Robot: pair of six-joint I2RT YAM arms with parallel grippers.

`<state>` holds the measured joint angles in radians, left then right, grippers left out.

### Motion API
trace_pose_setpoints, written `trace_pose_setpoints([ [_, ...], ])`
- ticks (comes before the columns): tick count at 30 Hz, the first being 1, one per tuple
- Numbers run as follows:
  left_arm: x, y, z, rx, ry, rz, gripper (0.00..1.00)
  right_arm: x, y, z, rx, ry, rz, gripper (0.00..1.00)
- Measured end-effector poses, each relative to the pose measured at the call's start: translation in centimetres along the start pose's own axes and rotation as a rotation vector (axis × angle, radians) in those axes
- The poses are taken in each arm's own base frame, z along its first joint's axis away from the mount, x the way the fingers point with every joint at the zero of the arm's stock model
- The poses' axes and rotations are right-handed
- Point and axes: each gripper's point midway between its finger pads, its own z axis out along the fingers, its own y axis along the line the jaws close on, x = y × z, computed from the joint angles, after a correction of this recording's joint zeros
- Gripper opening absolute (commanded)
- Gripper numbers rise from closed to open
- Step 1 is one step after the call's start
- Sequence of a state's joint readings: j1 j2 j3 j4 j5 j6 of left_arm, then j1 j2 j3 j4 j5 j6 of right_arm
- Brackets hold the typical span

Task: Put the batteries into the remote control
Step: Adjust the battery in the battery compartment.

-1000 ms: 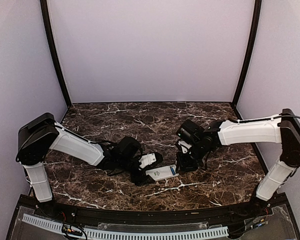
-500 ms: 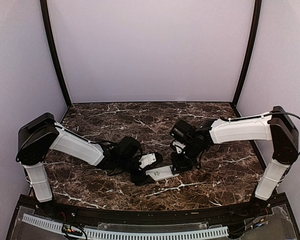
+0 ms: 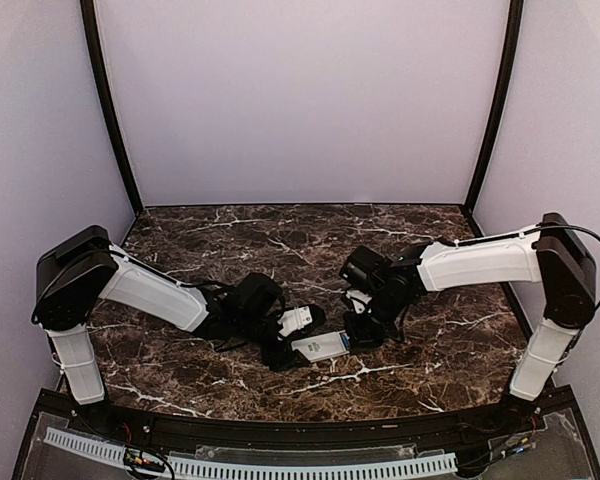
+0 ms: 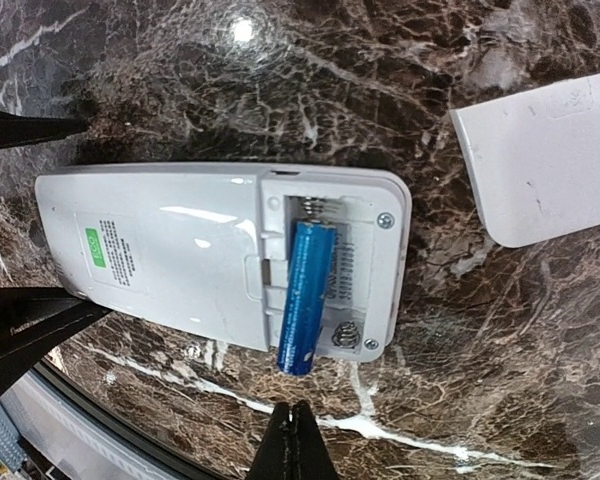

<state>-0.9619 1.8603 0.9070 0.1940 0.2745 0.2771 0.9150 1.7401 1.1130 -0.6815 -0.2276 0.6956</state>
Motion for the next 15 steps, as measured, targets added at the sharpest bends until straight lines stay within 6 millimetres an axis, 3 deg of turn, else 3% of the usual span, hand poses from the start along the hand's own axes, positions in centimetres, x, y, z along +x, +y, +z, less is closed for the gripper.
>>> trace_pose_setpoints([
  [15,0.0,0.0,0.0,0.000,0.000,0.000,0.75,-0.1,-0.6,1.2,0.043,0.022,0.006,0.00],
])
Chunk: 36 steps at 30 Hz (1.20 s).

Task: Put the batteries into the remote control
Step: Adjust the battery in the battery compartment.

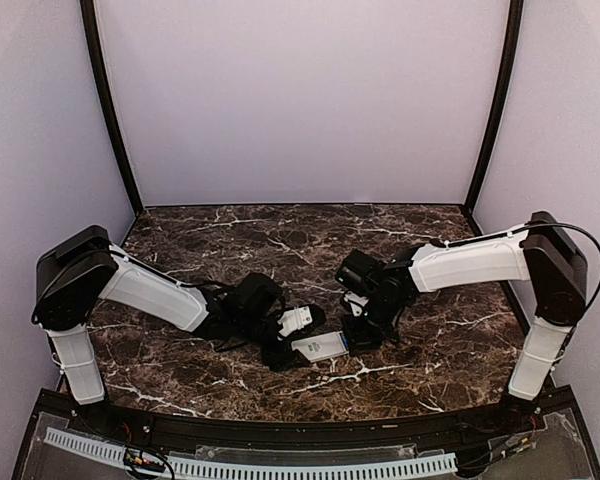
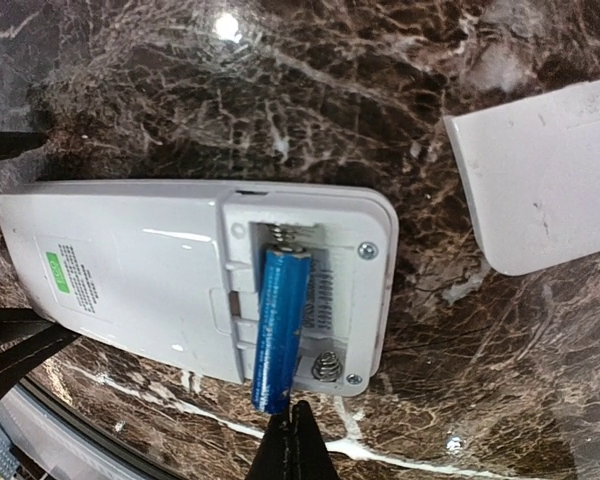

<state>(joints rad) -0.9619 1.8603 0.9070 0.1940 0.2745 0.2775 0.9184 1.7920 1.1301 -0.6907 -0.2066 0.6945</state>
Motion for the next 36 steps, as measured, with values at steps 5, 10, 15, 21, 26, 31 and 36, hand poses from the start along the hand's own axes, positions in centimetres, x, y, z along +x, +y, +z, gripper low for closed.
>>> trace_pose_setpoints([
  [5,0.00,0.00,0.00,0.000,0.000,0.000,0.75,-0.19,0.24,-0.14,-0.006,-0.005,-0.003,0.00],
  [10,0.00,0.00,0.00,0.000,0.000,0.000,0.75,-0.03,0.29,-0.14,-0.010,0.003,-0.002,0.00],
  [15,0.00,-0.01,0.00,0.000,0.000,0.000,0.75,0.11,0.35,-0.15,-0.015,0.010,-0.001,0.00],
  [21,0.00,-0.01,0.00,0.000,0.000,0.000,0.75,0.20,0.29,-0.16,-0.011,0.015,-0.005,0.00],
  [26,0.00,-0.01,0.00,0.000,0.000,0.000,0.75,0.03,0.48,-0.23,-0.011,0.012,-0.010,0.00],
  [31,0.00,-0.01,0.00,0.000,0.000,0.000,0.75,-0.01,0.61,-0.14,-0.011,0.014,-0.013,0.00],
  [36,0.00,-0.01,0.00,0.001,0.000,0.000,0.75,-0.14,0.62,-0.04,-0.006,0.016,-0.011,0.00],
])
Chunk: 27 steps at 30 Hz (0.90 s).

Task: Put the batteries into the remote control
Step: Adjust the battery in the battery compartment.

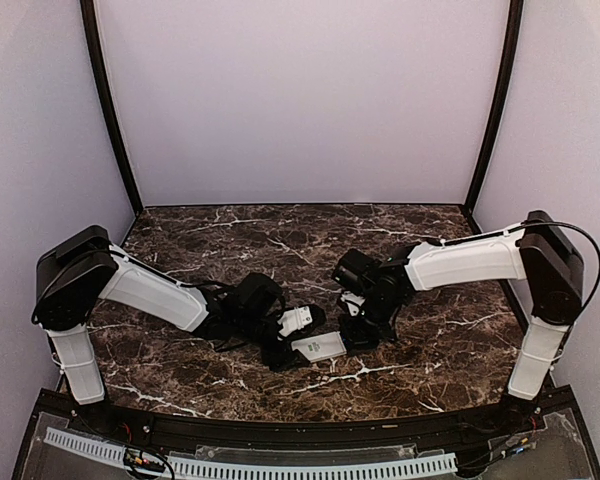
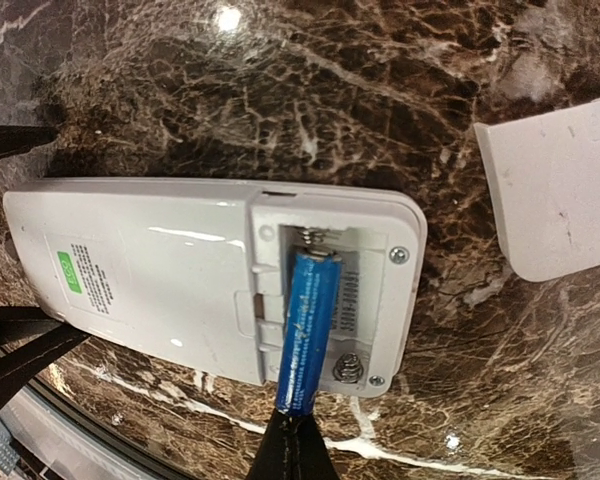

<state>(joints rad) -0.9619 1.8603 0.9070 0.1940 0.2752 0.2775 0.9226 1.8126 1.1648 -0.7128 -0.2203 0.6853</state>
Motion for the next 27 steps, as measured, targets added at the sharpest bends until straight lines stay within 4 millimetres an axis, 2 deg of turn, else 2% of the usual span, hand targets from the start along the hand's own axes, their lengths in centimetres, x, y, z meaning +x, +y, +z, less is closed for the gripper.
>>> trace_pose_setpoints([
  [27,0.01,0.00,0.00,0.000,0.000,0.000,0.75,-0.60,-0.59,0.03,0.044,0.014,-0.059,0.00],
])
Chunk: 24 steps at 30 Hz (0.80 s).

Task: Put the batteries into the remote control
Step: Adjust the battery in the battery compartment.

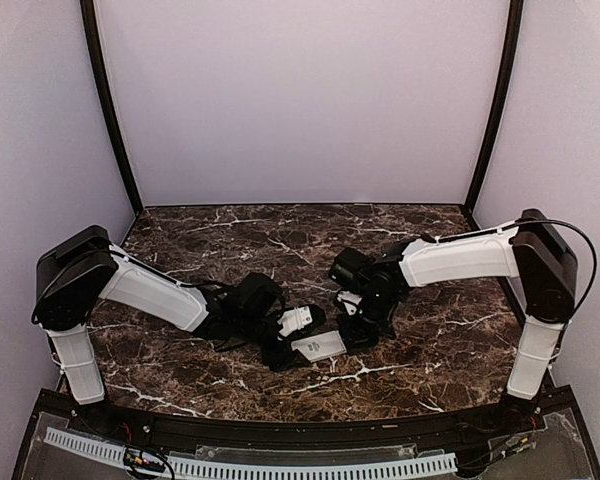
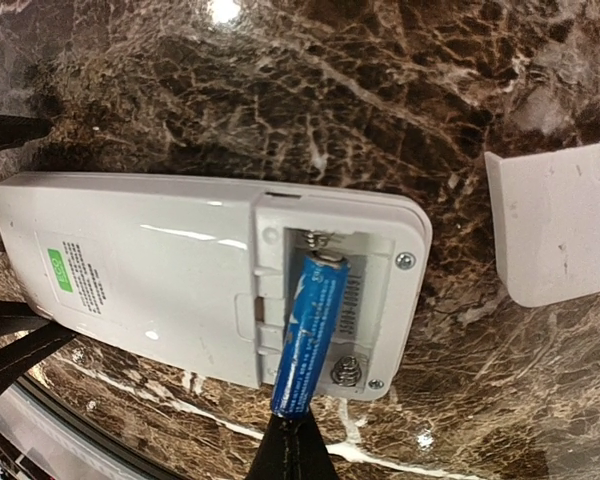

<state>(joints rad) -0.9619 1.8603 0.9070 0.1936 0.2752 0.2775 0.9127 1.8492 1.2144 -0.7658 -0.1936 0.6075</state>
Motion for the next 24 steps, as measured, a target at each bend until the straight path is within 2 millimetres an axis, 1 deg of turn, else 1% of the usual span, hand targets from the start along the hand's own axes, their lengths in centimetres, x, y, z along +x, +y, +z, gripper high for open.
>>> trace_pose_setpoints([
  [6,0.0,0.0,0.0,0.000,0.000,0.000,0.75,-0.4,-0.1,0.0,0.001,0.000,-0.004,0.00],
  [10,0.0,0.0,0.0,0.001,0.000,0.000,0.74,-0.6,-0.2,0.0,0.006,-0.002,-0.009,0.00],
  [16,0.0,0.1,0.0,0.000,0.000,0.004,0.66,-1.5,-0.4,-0.1,0.017,-0.023,-0.020,0.00],
  [22,0.0,0.1,0.0,0.003,0.003,0.010,0.59,-1.6,-0.5,0.0,0.024,-0.023,-0.032,0.00],
  [24,0.0,0.1,-0.1,0.003,0.006,0.011,0.58,-1.6,-0.5,0.0,0.025,-0.022,-0.037,0.00],
])
